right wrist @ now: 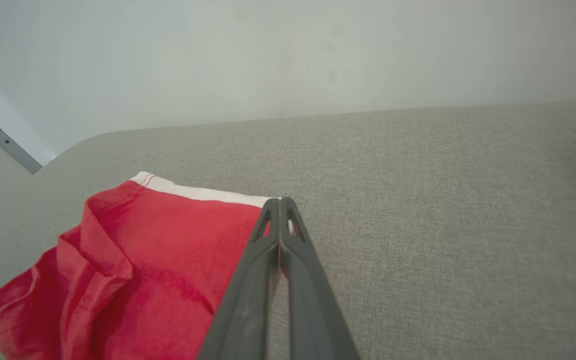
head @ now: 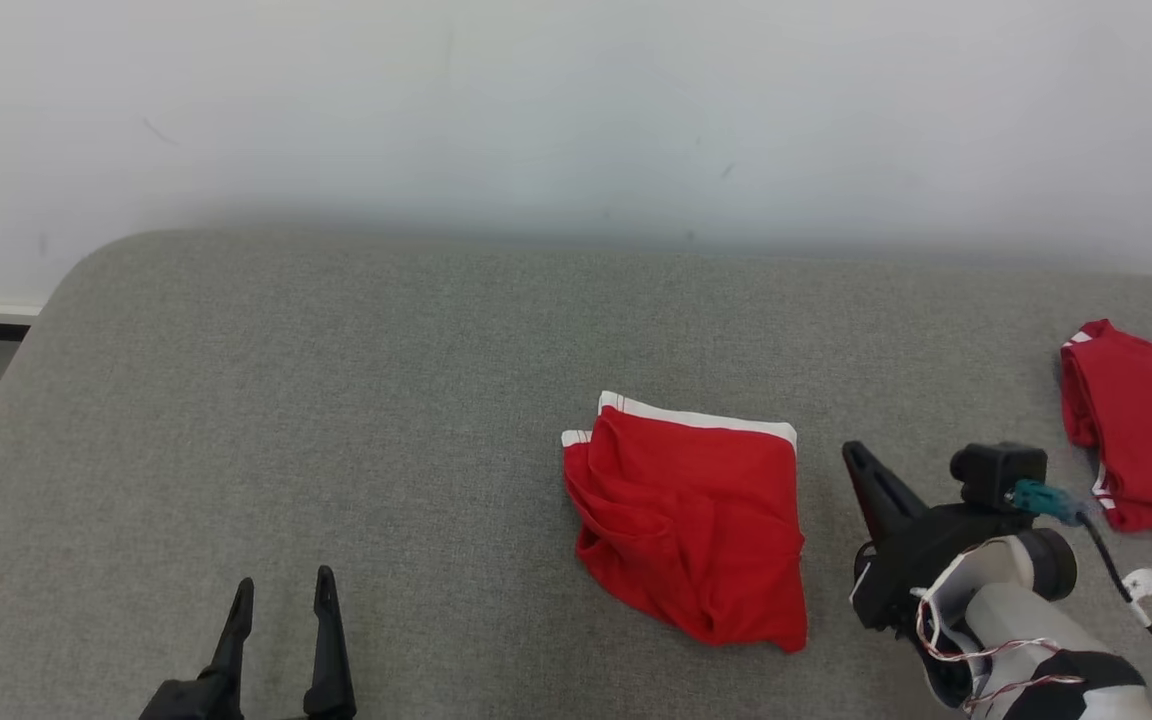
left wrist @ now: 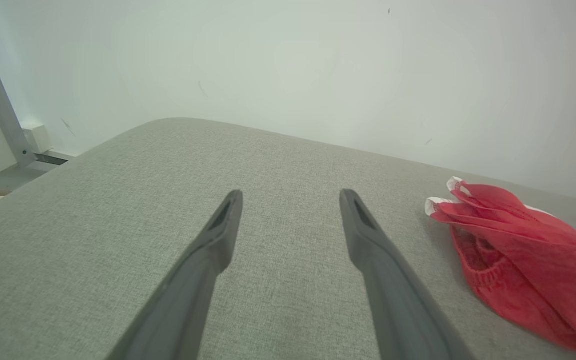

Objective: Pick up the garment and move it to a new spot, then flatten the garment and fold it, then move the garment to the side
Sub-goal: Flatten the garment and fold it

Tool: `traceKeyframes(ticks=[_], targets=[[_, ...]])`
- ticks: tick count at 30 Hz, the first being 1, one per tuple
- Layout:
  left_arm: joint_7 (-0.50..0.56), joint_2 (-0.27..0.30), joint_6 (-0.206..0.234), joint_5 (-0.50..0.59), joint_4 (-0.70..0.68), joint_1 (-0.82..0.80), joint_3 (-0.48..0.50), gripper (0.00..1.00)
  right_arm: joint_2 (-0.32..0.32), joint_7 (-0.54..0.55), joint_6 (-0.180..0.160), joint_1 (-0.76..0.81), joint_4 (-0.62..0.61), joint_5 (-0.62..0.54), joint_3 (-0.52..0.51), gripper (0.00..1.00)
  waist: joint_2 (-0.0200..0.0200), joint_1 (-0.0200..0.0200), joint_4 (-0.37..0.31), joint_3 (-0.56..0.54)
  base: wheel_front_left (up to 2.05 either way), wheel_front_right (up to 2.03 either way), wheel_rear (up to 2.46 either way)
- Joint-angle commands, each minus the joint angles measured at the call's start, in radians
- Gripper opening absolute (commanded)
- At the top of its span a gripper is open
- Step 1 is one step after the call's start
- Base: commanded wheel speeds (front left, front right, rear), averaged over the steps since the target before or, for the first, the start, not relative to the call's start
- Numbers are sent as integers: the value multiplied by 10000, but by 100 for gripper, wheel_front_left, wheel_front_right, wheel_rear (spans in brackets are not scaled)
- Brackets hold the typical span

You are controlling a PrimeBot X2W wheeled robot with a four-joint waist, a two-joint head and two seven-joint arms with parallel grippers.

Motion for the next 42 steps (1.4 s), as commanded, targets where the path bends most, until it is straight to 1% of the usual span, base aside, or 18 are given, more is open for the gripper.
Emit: traceKeyframes(ticks=[1,4,9,15,20,25,29,32,34,37,39,41,42], targets=[[-20,-2,27,50,-31,-43,13,100,115,-69,-25,150,31,-193,11,0,-1,0,76,118,0,0,0],[-20,7,-8,91,-90,-192,7,100,302,-129,-25,221,243,-707,-46,0,-1,0,170,271,0,0,0],[-20,21,-55,149,-103,-297,65,100,847,-137,-25,453,118,-1377,-798,0,-1,0,264,506,0,0,0],[-22,-30,-81,229,-123,-480,33,100,1405,-141,-25,667,252,-2492,-1171,0,-1,0,579,656,0,0,0],[-21,-20,-77,299,-112,-407,67,100,1903,-141,-25,911,291,-2888,-1391,0,-1,0,804,657,0,0,0],[-21,26,-139,310,-36,-432,100,100,2356,-141,-25,1144,-19,-3136,-1111,0,-1,0,936,650,0,0,0],[-21,6,-164,308,42,-478,108,100,2568,-123,-25,1538,-552,-3125,-445,0,-1,0,1022,590,0,0,0],[-22,-29,-143,328,68,-423,78,100,2636,-125,-25,1844,-618,-3031,199,0,-1,0,1048,504,0,0,0],[-21,-26,-132,317,81,-344,107,100,2658,-125,-25,1872,-668,-2909,446,0,-1,0,1015,442,0,0,0],[-21,8,-124,309,65,-246,146,100,2670,-124,-25,1942,-842,-2677,477,0,-1,0,931,373,0,0,0],[-21,59,-127,322,42,-156,193,100,2657,-124,-25,1913,-1073,-2595,258,0,-1,0,810,305,0,0,0],[-22,106,-169,306,24,-166,241,100,2660,-124,-25,1896,-1403,-2646,-201,36,-1,0,677,254,0,0,0],[-21,108,-171,302,26,-127,248,100,2662,-124,-25,1946,-1579,-2706,-401,76,-1,0,600,223,0,0,0]])
